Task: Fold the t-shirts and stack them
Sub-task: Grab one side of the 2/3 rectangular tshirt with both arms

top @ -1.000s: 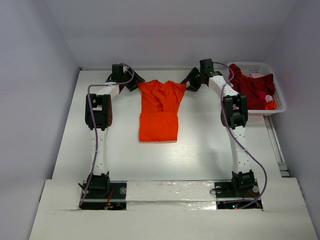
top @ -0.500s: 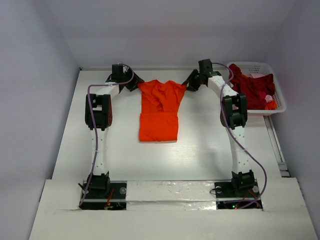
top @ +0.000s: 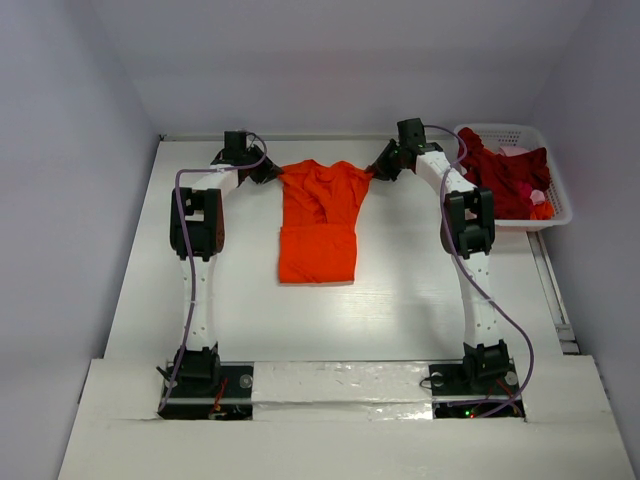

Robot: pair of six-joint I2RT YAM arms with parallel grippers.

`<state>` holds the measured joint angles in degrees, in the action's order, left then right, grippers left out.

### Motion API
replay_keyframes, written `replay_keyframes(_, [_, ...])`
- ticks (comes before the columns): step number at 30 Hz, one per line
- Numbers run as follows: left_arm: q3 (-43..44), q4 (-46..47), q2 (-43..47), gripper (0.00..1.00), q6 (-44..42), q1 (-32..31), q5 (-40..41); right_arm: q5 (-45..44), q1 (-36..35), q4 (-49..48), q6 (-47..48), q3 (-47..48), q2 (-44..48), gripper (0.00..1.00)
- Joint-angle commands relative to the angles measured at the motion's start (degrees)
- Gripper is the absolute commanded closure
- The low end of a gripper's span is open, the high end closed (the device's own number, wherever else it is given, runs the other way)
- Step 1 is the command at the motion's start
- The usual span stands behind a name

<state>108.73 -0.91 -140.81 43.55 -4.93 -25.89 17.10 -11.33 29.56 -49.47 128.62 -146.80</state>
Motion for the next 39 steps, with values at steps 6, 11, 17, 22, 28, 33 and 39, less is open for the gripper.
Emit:
replay_keyframes(6, [0.34,-0.68,2.56,0.98,-0.05,-0.34,-0.39,2.4,-0.97,-1.52,1.22,1.11,2.14,0.87])
replay_keyframes(11, [-0.36,-0.41,3.26,1.0,0.31,-0.34,-1.35,3.46,-1.49,-1.52,2.1,1.81,1.96,0.95])
replay_keyframes(17, [-1.5,0.12,4.32,1.0,0.4,-0.34,-1.79,6.01,-1.5,-2.84,3.24,1.81,1.61,1.0])
replay_keyframes(22, [-3.08,0.47,5.55,1.0,0.66,-0.34,-2.32,7.16,-1.5,-3.2,4.56,1.11,2.04,1.0])
replay_keyframes(28, [-5.01,0.55,8.27,1.0,0.13,-0.34,-2.59,6.89,-1.5,-3.19,6.58,-0.73,3.62,1.0])
replay_keyframes(33, [-5.11,0.47,10.82,1.0,-1.62,-0.34,-2.41,7.15,-1.5,-4.25,8.43,-2.84,5.91,1.0])
replay_keyframes(39, [-5.63,0.56,12.22,1.0,-0.92,-0.34,-3.11,9.0,-2.02,-4.78,9.92,-2.67,7.76,1.0])
